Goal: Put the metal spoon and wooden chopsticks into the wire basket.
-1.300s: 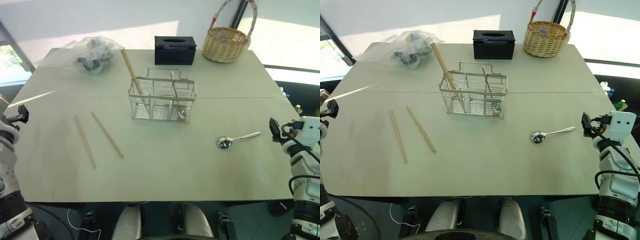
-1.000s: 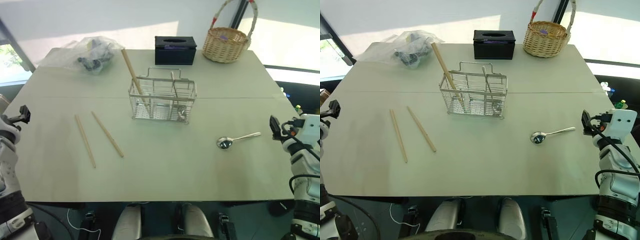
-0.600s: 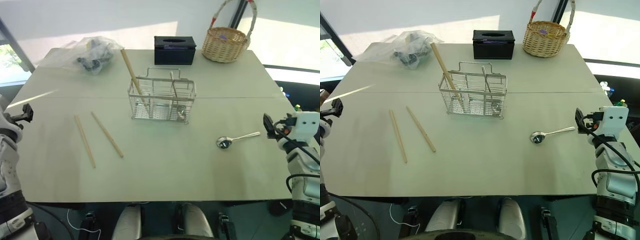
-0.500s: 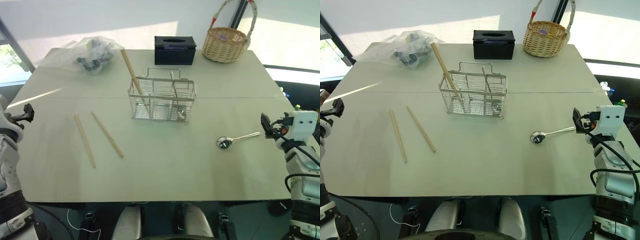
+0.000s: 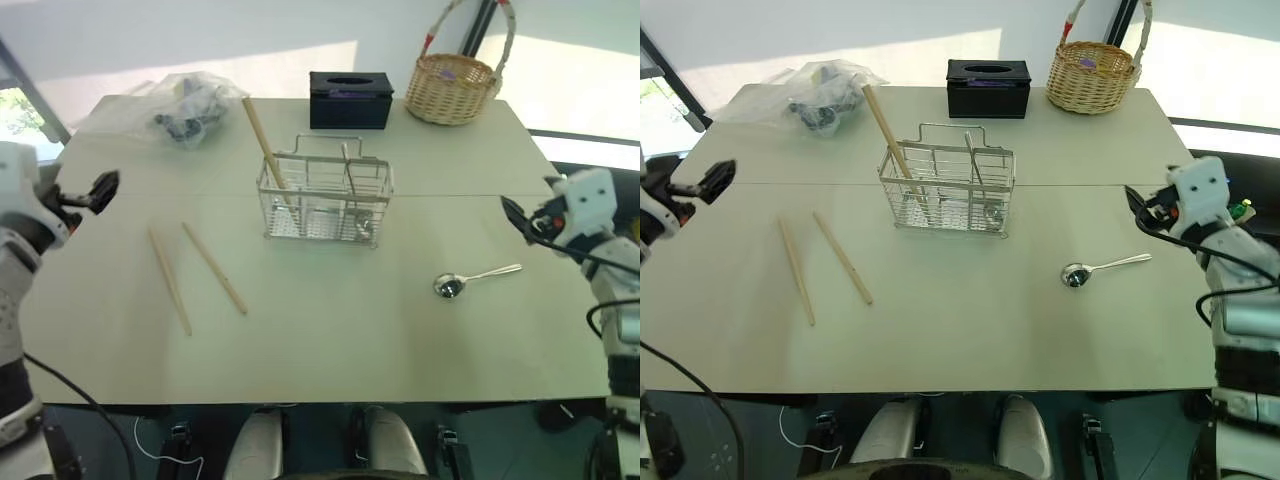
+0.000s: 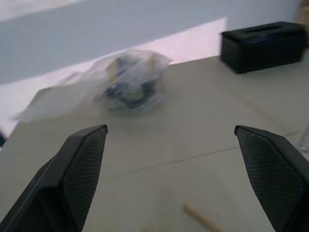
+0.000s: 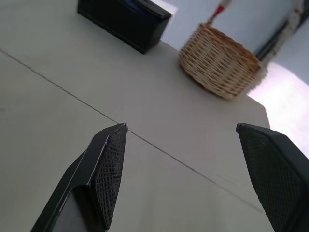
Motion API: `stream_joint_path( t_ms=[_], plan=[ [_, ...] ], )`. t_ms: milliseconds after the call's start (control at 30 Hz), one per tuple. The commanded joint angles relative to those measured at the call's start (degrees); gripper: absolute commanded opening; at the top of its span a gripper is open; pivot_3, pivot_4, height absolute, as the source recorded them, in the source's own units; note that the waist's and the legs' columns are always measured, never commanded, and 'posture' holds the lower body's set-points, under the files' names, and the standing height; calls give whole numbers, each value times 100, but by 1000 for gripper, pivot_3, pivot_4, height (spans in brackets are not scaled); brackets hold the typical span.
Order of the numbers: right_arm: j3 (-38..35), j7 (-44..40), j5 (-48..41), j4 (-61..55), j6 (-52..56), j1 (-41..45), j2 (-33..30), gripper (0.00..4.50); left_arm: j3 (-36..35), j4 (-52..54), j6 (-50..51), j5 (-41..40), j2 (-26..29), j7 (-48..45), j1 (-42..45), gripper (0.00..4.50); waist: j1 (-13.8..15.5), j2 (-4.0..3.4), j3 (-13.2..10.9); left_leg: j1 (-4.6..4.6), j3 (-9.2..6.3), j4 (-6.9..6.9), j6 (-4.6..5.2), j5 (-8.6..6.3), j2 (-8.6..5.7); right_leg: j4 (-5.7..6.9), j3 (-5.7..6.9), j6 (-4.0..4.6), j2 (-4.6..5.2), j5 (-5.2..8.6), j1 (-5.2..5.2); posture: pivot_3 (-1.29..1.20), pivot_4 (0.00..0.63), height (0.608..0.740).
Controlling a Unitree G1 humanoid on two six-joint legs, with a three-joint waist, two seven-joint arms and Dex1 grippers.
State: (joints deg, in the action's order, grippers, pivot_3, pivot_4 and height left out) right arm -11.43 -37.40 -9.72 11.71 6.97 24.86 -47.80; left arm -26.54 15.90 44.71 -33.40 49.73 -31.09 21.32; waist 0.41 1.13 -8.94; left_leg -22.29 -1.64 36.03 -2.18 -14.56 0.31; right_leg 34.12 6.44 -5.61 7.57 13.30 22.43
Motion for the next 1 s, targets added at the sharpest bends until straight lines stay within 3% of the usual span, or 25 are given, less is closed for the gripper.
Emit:
stream_joint_path(
  t_ms=[33, 200, 367, 533, 733, 1000],
  plan=[
    [566, -975, 293, 557, -721, 702, -292, 3753, 583, 407, 189, -647, 306, -1017, 468, 4448, -17, -3, -3, 0, 0, 2, 0, 0, 0, 1, 0, 0, 0, 0, 0, 0, 150, 706],
    [1557, -2355, 902, 1778, -1971, 1726, -461, 3753, 1469, 493, 382, -1077, 463, -2058, 1141, 4448, -58, -3, -5, -1, 2, 3, 1, 1, 0, 1, 0, -1, -2, 0, -2, 0, 150, 706],
    [2442, -3566, 1616, 3062, -3344, 2531, -554, 3753, 2152, 121, 238, -851, 393, -2617, 1538, 4448, -123, -9, -12, -1, 3, 3, 1, 1, -1, 1, 0, -1, -2, 0, -3, 0, 150, 706],
    [3220, -4648, 2371, 4366, -4045, 3459, -496, 3753, 2490, -216, -14, -589, 348, -2999, 1768, 4448, -139, -18, -22, 0, 6, 3, 0, 1, -1, 4, -4, -1, -4, 0, 0, 0, 150, 706],
    [3790, -5239, 3079, 5398, -4474, 4101, -372, 3753, 2562, -413, 10, -518, 320, -3252, 1884, 4448, -141, -20, -24, 0, 7, 2, 0, 2, 0, 6, -7, -1, -5, 0, 1, 0, 150, 706],
    [3811, -5393, 3261, 5819, -4603, 4132, 29, 3753, 2669, -344, 22, -373, 237, -3314, 1926, 4448, -136, -21, -24, 2, 8, 6, -10, 7, -1, 11, -10, -2, -5, -1, -1, 0, 150, 706]
  ],
)
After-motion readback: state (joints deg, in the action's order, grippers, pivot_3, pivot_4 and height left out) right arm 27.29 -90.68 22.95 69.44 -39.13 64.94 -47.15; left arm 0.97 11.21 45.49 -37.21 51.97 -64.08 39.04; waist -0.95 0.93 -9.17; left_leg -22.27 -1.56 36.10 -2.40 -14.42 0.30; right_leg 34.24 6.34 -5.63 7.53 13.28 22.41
